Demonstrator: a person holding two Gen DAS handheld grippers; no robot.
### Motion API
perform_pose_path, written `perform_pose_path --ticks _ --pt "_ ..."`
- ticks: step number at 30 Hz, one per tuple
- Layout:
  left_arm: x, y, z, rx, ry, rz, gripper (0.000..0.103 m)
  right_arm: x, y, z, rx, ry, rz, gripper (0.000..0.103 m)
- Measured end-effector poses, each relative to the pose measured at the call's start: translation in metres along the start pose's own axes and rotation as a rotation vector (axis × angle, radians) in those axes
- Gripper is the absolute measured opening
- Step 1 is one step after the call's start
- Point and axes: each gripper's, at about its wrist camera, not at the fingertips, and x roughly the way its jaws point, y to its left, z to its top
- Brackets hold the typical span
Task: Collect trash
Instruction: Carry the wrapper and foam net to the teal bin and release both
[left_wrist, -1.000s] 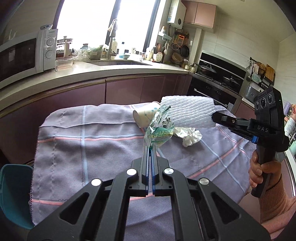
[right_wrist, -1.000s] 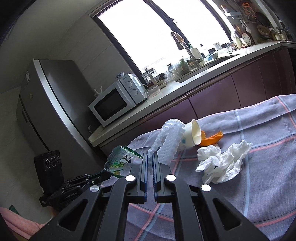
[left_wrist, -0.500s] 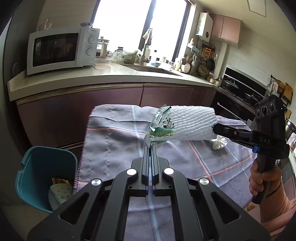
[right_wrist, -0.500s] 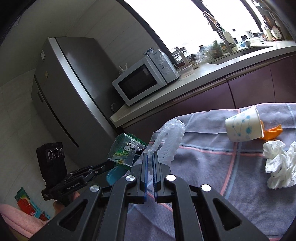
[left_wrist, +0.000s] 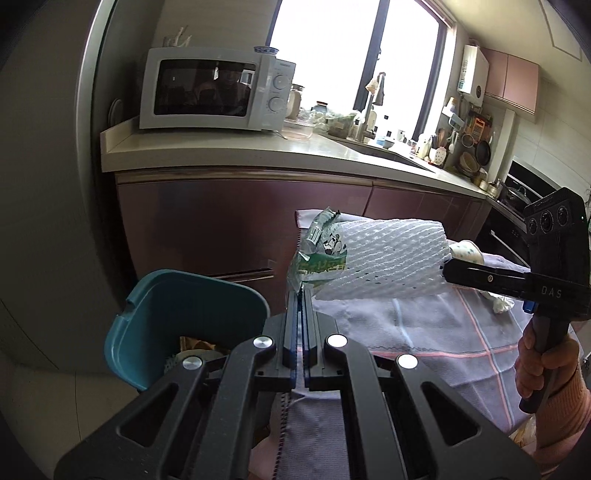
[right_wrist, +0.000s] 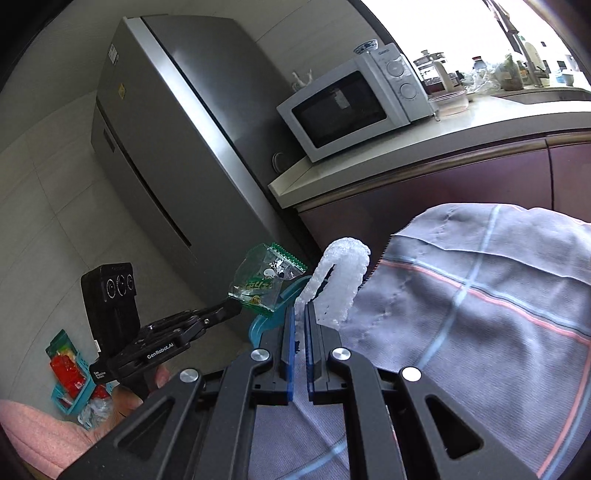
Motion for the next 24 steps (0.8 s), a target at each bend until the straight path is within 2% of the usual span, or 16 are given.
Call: perform_pose_path --ticks 12,24 --pt "0.012 0.058 -0.012 -0.075 0.044 0.124 0.002 0.08 0.011 0.007 0.0 0.152 0.036 0.004" --pt "0.049 0.097 -0.032 -0.127 0.136 0.196 0.002 0.16 0.015 0.009 -0.009 0.301 -0.004 0.004"
